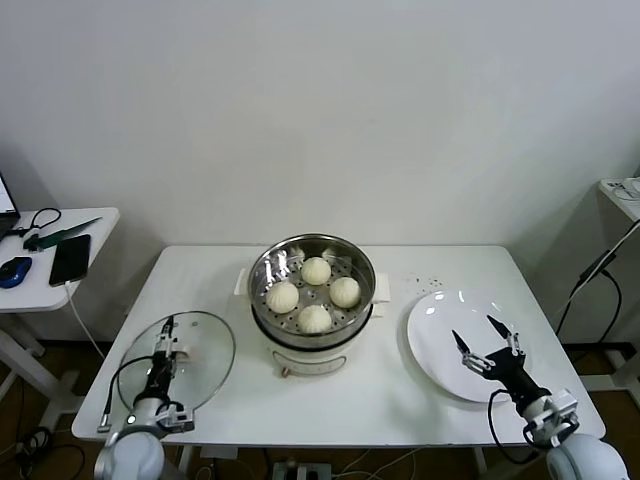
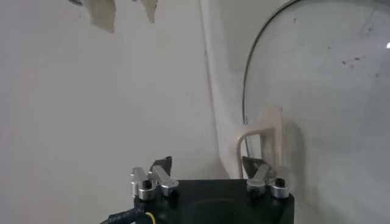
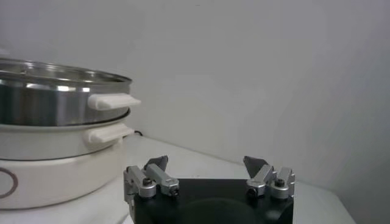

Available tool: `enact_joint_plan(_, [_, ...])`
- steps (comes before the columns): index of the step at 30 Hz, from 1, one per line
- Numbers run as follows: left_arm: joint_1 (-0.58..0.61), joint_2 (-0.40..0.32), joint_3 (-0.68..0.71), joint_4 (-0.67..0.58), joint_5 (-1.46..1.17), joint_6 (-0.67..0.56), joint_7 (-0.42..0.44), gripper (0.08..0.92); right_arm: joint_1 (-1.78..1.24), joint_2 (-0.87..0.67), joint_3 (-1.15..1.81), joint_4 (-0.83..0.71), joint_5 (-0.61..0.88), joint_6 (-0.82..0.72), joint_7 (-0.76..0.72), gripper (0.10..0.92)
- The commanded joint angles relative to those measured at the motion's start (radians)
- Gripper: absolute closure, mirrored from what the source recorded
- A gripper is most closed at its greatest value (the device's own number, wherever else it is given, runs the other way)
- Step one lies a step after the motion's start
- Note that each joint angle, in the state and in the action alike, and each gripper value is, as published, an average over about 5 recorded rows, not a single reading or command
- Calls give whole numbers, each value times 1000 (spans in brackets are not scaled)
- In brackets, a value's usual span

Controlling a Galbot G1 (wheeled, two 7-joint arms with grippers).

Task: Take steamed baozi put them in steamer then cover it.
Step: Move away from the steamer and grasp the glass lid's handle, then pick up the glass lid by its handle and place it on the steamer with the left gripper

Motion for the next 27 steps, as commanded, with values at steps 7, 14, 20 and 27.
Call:
enact_joint_plan(7, [-24,10,-1,63,-25,-14,-16,480,-2,19,5,-16,-36,17,-21,203])
enact_joint_plan(14, [-18,14,5,32,-54,-16,-15,688,4,26,4,-22,-46,22,-26,203])
enact_joint_plan(20, [27,28,17,-82,-104,-2,-5,835,8,25,6,-25,-48,24,-28,203])
enact_joint_plan(27, [150,61,24,-307,-177,103,24,846,25,20,3,-33,-48,25,-28,203])
